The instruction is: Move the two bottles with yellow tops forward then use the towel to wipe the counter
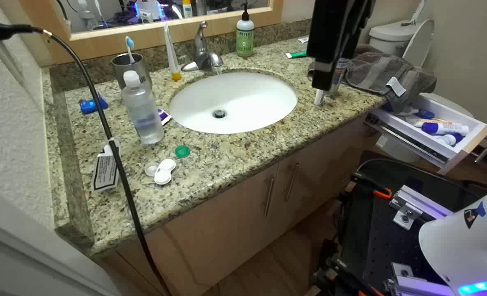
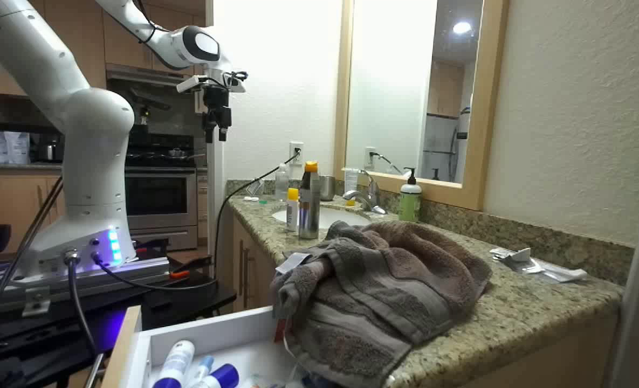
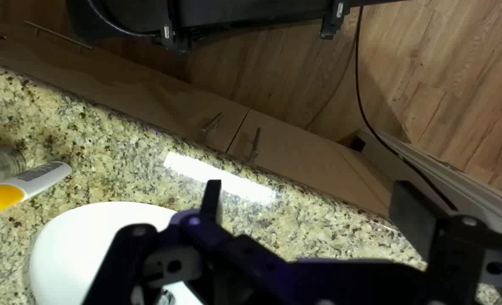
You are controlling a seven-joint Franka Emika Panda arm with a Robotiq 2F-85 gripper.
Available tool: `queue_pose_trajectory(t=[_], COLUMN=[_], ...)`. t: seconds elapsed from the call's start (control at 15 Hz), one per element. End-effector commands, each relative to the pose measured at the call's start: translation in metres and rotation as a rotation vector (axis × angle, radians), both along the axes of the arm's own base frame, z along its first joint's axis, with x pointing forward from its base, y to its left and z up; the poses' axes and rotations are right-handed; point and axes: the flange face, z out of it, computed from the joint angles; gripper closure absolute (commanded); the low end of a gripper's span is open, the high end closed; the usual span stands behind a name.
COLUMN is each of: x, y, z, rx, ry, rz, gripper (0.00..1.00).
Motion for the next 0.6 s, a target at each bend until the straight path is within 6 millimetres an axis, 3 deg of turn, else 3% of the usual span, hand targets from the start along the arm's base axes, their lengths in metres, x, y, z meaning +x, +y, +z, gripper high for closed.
queue_pose_trajectory(t=[0.0, 0.13, 0.27, 0.53], x=[0.0, 0.02, 0.041, 0.071], y=[0.0, -0.007, -0.029, -0.094], z=[0.0, -0.001, 0.007, 0.031], rx=[0.0, 0.008, 0.037, 0.093], ry=[0.001, 0.021, 0.006, -0.022], rz=[0.0, -0.104, -0.241, -0.452], gripper=[0.0, 0.0, 0.0, 0.0])
